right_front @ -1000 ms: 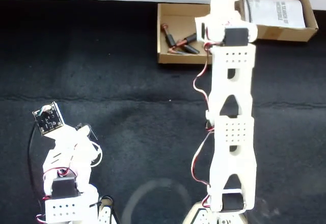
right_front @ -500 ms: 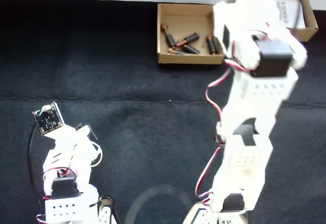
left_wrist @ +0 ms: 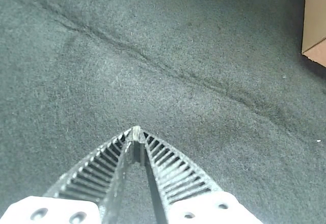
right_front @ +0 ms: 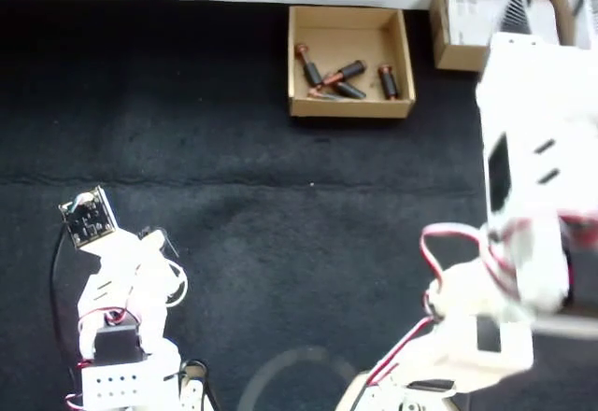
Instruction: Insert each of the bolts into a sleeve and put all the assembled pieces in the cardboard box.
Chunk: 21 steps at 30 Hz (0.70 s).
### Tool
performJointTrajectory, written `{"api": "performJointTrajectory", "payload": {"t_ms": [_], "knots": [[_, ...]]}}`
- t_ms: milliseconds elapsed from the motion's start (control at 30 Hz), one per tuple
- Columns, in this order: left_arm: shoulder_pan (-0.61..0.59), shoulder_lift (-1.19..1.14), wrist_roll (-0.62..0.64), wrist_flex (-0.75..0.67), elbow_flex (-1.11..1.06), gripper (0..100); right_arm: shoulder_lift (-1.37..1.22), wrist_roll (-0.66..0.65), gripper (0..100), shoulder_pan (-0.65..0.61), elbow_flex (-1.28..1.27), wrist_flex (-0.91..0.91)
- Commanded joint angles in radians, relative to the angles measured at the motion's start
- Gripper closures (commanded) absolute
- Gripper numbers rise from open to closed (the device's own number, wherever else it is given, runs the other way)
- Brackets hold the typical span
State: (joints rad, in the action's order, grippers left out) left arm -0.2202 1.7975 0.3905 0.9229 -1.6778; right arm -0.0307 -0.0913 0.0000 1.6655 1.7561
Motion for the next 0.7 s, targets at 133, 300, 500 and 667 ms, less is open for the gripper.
{"api": "performJointTrajectory", "payload": {"t_ms": [133, 300, 500, 667], "knots": [[-0.012, 0.007, -0.008, 0.118, -0.018, 99, 0.266, -0.008, 85.0, 0.010, -0.125, 0.010], [-0.116, 0.010, -0.160, 0.219, -0.018, 99, 0.522, -0.008, 85.0, 0.008, -0.496, 0.010], [-0.259, 0.007, -0.442, 0.319, -0.018, 99, 0.857, -0.006, 85.0, 0.005, -1.159, 0.007], [-0.291, 0.010, -0.480, 0.407, -0.018, 99, 1.093, -0.008, 84.8, 0.004, -1.724, -0.051]]}}
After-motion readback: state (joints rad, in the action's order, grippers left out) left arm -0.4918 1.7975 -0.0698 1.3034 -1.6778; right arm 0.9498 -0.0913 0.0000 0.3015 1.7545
